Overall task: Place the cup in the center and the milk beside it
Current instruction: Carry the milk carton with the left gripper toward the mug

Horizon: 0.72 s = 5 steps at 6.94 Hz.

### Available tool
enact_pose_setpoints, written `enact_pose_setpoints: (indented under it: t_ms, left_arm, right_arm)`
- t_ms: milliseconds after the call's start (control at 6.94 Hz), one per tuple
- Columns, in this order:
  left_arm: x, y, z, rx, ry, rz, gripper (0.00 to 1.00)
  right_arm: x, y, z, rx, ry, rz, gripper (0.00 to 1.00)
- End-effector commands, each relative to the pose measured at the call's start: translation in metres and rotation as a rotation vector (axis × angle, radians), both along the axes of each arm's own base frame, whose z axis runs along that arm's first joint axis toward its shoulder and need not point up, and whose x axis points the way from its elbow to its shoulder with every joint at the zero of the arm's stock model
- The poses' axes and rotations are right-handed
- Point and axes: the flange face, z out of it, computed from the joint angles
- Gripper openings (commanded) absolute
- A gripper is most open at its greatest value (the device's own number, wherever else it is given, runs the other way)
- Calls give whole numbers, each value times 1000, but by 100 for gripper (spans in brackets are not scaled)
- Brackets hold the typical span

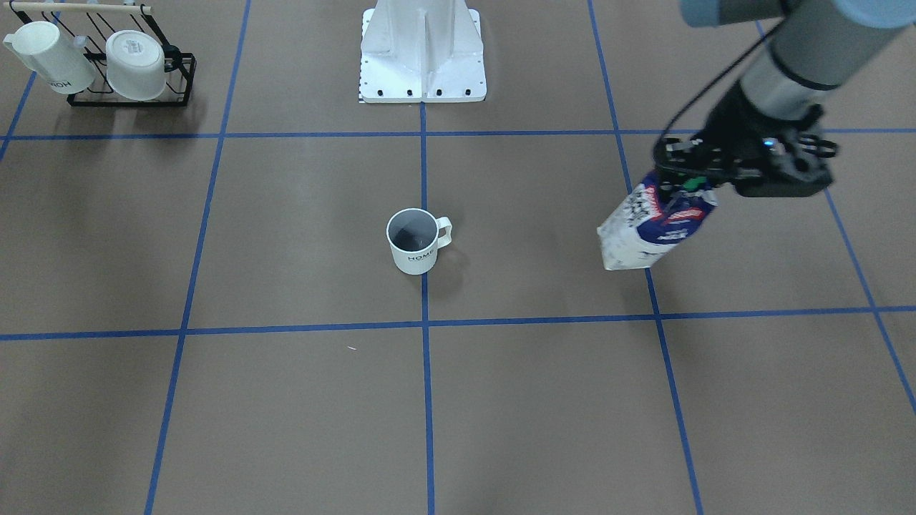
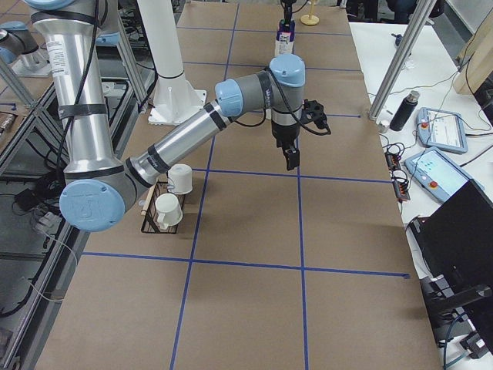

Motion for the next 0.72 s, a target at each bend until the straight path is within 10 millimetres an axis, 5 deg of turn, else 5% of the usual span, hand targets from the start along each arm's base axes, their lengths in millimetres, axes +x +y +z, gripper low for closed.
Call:
enact_pose_setpoints:
  t_ms: [0, 288, 576]
  left_arm:
    - [130, 5, -90, -28, -32, -7, 0]
    - [167, -28, -72, 8, 18, -15, 0]
    - [176, -37, -65, 10, 23, -17, 0]
  right_arm:
    - [0, -1, 0, 2, 3, -1, 100]
    - [0, 0, -1, 2, 2, 0, 100]
    - [0, 0, -1, 2, 2, 1, 100]
